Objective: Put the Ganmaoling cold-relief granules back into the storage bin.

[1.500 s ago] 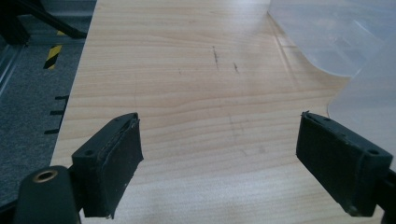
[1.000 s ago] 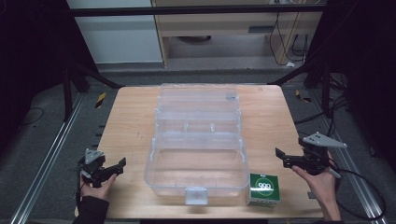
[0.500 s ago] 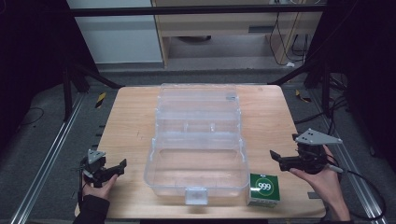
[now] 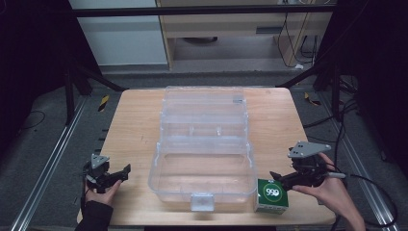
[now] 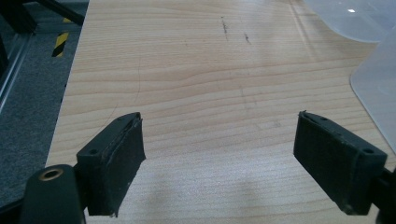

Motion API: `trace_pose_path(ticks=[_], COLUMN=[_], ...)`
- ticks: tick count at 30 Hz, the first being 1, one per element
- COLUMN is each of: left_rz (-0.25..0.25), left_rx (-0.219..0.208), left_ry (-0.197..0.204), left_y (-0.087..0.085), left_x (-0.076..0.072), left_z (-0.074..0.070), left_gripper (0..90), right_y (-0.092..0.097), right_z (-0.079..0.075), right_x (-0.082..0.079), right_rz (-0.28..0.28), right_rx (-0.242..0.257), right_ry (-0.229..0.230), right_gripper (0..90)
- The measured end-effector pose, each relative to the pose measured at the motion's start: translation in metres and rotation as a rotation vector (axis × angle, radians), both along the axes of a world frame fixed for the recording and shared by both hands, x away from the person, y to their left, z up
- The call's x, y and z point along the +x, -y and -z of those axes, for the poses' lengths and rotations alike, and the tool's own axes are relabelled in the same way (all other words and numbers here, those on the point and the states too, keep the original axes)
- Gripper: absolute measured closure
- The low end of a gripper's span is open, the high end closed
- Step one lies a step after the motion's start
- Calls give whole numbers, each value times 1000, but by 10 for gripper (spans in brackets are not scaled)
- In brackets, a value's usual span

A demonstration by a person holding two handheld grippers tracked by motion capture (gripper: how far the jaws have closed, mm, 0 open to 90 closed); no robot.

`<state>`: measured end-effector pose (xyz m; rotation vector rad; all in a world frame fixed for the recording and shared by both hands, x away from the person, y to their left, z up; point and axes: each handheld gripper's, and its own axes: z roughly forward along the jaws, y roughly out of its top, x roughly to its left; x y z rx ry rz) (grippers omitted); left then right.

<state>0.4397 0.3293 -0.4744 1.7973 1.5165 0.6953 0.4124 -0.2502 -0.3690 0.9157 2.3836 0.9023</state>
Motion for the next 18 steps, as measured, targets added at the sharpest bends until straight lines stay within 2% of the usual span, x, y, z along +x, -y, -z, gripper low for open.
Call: trace_pose_path(ticks=[4,10,18], left_rz=[0,-1,-1], left_rx=[4,5,11], left_ry=[1,5,3], left_y=[0,0,0], left_x=[0,0,0], left_z=[0,-1,0], left_gripper=[155,155,159], right_y=[-3,-11,-15], right_z=[2,11,16], right_x=[-2,-6,-10], right_rz=[-33,-103,-155], right_rx=[-28,-98,-140], right_ry=[-23,-78,-133], right_gripper=[29,26,20])
